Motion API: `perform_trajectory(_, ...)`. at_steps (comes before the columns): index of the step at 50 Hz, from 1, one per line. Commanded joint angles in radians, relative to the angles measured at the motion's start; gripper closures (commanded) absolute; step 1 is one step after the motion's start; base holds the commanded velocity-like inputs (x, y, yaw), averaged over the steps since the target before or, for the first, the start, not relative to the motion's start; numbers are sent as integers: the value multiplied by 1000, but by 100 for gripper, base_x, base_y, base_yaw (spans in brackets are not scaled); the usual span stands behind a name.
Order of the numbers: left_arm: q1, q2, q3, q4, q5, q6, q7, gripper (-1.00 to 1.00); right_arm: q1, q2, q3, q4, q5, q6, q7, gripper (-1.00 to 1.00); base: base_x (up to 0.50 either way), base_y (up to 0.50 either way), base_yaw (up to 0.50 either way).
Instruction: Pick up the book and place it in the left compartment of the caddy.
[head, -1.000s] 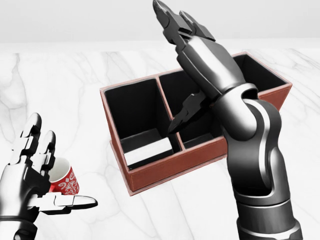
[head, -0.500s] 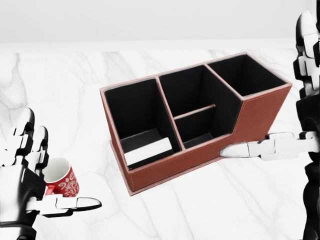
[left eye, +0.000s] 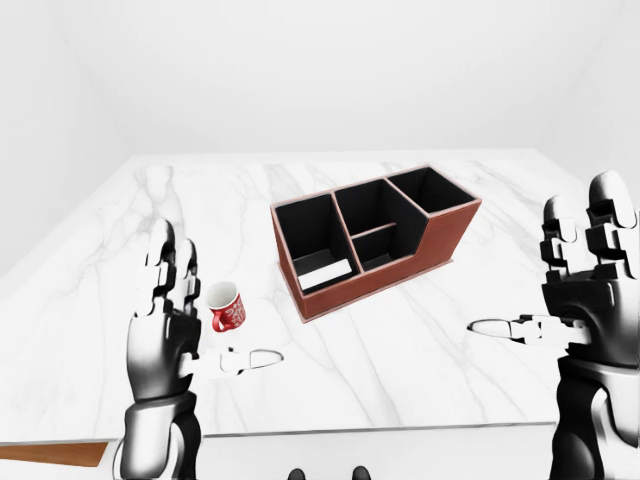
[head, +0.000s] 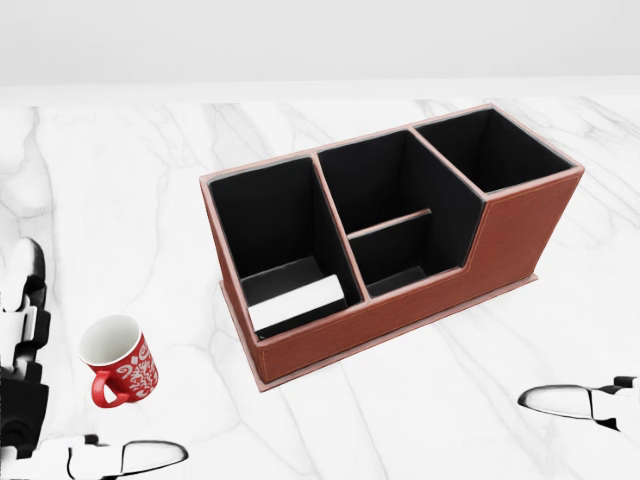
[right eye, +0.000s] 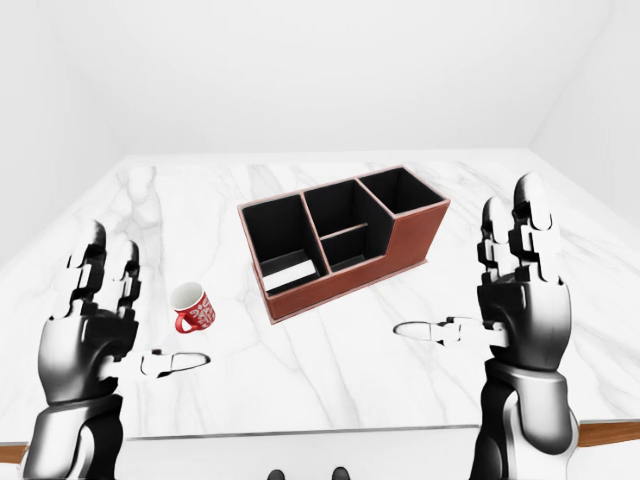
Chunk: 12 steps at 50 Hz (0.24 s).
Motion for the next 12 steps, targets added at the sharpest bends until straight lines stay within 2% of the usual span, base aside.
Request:
perform_trajectory(1, 180, -25, -55, -170, -43, -63, -45, -100, 95, 62, -22, 2, 36, 0, 26, -100, 0, 0, 0)
perform_trajectory(3, 200, -20, -63, -164, -54, -95, -51, -100, 104, 70, 5, 21, 16, 0, 30, -100, 0, 0, 0)
perform_trajectory(4, 215, -16, -71, -145, -62, -126, -64, -100, 107, 79, 21, 36, 5, 0, 27, -100, 0, 0, 0)
perform_trajectory(6, 221, -12, -75, -122, -67, -155, -66, -100, 115, 84, 36, 48, -5, 0, 24, -100, 0, 0, 0)
perform_trajectory(7, 226, -8, -77, -109, -73, -161, -71, -100, 119, 87, 46, 59, -19, 0, 20, -100, 0, 0, 0)
perform_trajectory(12, 246, -2, -81, -93, -100, -161, -81, -100, 134, 96, 64, 70, -40, 0, -4, -100, 0, 0, 0)
